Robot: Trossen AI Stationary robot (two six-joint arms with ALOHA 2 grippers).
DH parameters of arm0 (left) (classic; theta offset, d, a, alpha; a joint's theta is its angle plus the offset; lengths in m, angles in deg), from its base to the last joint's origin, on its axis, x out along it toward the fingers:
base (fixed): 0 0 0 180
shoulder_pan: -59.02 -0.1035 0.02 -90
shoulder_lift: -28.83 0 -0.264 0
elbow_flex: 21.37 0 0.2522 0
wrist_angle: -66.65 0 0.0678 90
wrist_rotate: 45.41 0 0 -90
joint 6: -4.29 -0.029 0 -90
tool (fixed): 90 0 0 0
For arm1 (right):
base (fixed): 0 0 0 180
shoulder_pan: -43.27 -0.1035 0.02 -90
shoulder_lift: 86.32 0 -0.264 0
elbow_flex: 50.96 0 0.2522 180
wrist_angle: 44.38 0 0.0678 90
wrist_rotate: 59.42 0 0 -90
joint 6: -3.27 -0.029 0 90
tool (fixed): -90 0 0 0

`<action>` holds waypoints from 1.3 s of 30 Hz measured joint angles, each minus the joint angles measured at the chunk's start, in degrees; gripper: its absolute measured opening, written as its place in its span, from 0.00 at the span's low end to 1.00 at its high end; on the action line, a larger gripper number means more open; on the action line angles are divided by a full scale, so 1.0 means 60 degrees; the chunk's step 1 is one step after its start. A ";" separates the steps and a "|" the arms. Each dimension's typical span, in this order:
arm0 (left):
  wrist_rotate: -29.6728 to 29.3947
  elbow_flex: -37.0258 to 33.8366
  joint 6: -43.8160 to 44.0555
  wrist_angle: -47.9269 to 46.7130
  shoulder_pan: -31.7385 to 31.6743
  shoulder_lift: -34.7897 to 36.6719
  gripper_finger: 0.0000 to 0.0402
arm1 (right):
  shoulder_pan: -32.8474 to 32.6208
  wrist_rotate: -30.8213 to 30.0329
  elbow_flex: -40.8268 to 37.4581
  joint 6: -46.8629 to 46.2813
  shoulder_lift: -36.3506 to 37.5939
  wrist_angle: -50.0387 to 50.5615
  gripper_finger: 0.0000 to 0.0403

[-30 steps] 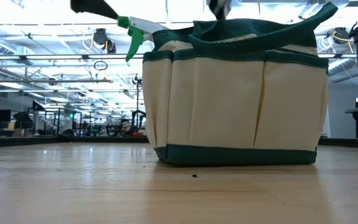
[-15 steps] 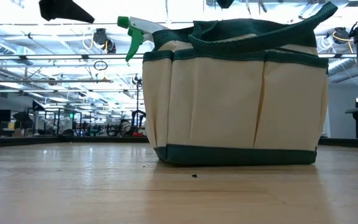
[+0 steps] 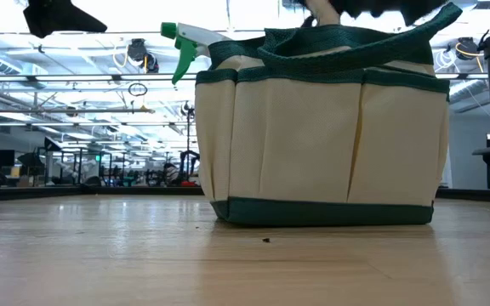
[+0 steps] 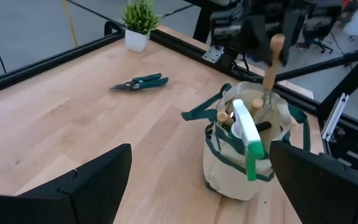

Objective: Pick & Place Garden tools in Gardening bag
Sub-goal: Put the brown hand rake into the gardening bag

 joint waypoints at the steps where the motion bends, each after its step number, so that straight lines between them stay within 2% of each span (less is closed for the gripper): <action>1: -0.0092 -0.0018 0.0053 -0.0003 0.0057 0.0004 0.96 | -0.0018 -0.0110 -0.0090 -0.0031 -0.0001 -0.0009 0.13; 14: -0.0188 -0.0053 0.0071 0.0097 0.0121 0.0000 0.92 | -0.0103 -0.1221 -0.0792 0.0023 0.0000 -0.0020 0.13; 35: -0.0494 -0.0053 0.0100 0.0208 0.0106 -0.0004 0.94 | -0.0475 -0.1480 -0.1219 0.0289 -0.1031 -0.0953 0.13; 39: -0.0483 -0.0053 0.0103 0.0208 0.0106 -0.0004 0.95 | -0.0475 -0.1504 -0.1219 0.0300 -0.1034 -0.0894 0.17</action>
